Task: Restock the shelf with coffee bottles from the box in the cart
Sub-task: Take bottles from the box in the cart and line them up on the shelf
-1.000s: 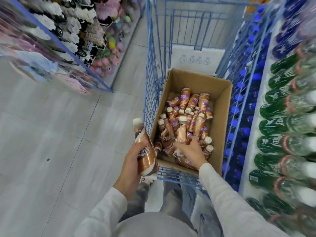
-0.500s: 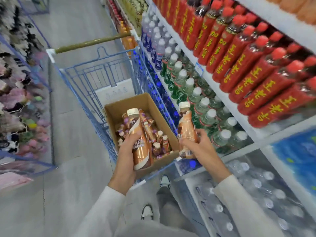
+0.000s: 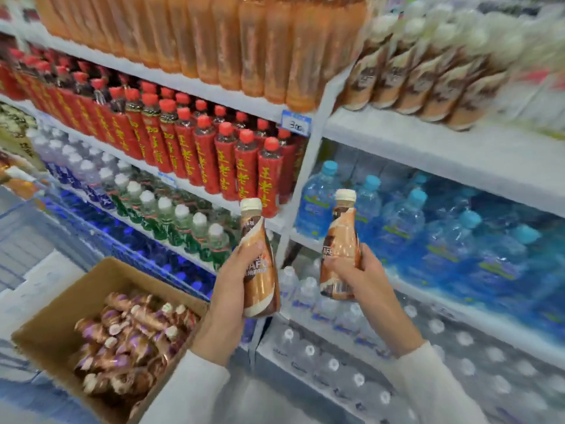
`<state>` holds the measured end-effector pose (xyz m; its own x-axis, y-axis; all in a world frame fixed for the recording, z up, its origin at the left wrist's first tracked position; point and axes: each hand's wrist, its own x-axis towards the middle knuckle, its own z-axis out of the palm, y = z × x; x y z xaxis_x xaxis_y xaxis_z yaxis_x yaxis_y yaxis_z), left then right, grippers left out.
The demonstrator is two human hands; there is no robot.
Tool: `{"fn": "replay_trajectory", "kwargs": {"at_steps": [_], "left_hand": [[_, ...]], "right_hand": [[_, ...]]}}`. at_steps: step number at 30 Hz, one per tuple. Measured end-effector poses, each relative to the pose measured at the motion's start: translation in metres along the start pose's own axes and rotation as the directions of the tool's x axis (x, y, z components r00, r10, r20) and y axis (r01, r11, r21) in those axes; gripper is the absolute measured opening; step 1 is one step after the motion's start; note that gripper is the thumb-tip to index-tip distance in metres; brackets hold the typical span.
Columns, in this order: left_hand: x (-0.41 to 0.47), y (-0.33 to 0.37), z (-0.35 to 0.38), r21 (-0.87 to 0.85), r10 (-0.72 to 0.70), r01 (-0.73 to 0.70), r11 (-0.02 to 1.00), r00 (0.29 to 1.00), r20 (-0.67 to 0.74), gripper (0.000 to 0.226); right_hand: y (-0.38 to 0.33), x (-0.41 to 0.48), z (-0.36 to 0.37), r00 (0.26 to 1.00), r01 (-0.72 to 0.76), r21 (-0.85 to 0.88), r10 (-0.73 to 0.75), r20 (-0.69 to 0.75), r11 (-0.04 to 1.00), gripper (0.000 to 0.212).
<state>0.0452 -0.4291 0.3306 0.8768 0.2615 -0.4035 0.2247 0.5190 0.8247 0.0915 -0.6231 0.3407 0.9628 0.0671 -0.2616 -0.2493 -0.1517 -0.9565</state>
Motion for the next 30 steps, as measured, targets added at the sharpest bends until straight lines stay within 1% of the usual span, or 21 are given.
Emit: {"fn": "replay_trajectory", "kwargs": {"at_steps": [1,2,4,8,11,15,18,21,25,26,28,30], "left_hand": [[0.002,-0.002,0.020,0.019,0.004,-0.005,1.000,0.999,0.035,0.026],[0.004,-0.005,0.040,0.036,0.012,-0.015,0.999,0.998,0.068,0.028],[0.005,-0.011,0.082,0.064,0.022,-0.030,0.997,0.991,0.132,0.038],[0.004,-0.028,0.167,0.133,-0.010,-0.022,0.991,0.971,0.241,0.036],[0.004,-0.040,0.226,0.160,-0.005,-0.046,0.986,0.952,0.306,0.029],[0.003,-0.047,0.298,0.164,0.022,-0.089,0.982,0.928,0.373,0.034],[0.007,-0.042,0.341,0.160,0.075,-0.157,0.975,0.900,0.430,0.035],[0.014,-0.032,0.375,0.162,0.172,-0.284,0.945,0.853,0.493,0.040],[0.033,-0.021,0.408,0.140,0.317,-0.460,0.877,0.772,0.551,0.023],[0.038,-0.019,0.414,0.148,0.332,-0.491,0.858,0.752,0.569,0.027],[0.050,-0.014,0.427,0.154,0.360,-0.540,0.827,0.720,0.593,0.043],[0.062,-0.012,0.437,0.157,0.387,-0.580,0.799,0.697,0.603,0.049]], "right_hand": [[0.000,0.000,-0.017,0.999,0.007,0.014,-0.006,-0.034,1.000,0.033],[-0.001,0.000,-0.036,0.998,0.017,0.027,-0.015,-0.064,0.999,0.029],[-0.003,-0.001,-0.075,0.991,0.048,0.039,-0.043,-0.125,0.998,0.024],[-0.014,-0.006,-0.155,0.972,0.102,0.068,-0.085,-0.218,0.992,0.025],[-0.025,-0.008,-0.210,0.958,0.152,0.060,-0.132,-0.256,0.987,0.026],[-0.043,-0.001,-0.270,0.932,0.210,0.049,-0.185,-0.312,0.977,0.027],[-0.058,0.007,-0.303,0.902,0.267,0.026,-0.240,-0.359,0.963,0.025],[-0.074,0.021,-0.327,0.875,0.325,-0.008,-0.304,-0.377,0.946,0.030],[-0.088,0.044,-0.343,0.820,0.407,-0.046,-0.387,-0.421,0.912,0.035],[-0.091,0.050,-0.345,0.806,0.420,-0.063,-0.404,-0.432,0.905,0.035],[-0.096,0.063,-0.349,0.789,0.435,-0.089,-0.427,-0.442,0.896,0.037],[-0.099,0.078,-0.352,0.787,0.437,-0.103,-0.435,-0.437,0.894,0.042]]}}
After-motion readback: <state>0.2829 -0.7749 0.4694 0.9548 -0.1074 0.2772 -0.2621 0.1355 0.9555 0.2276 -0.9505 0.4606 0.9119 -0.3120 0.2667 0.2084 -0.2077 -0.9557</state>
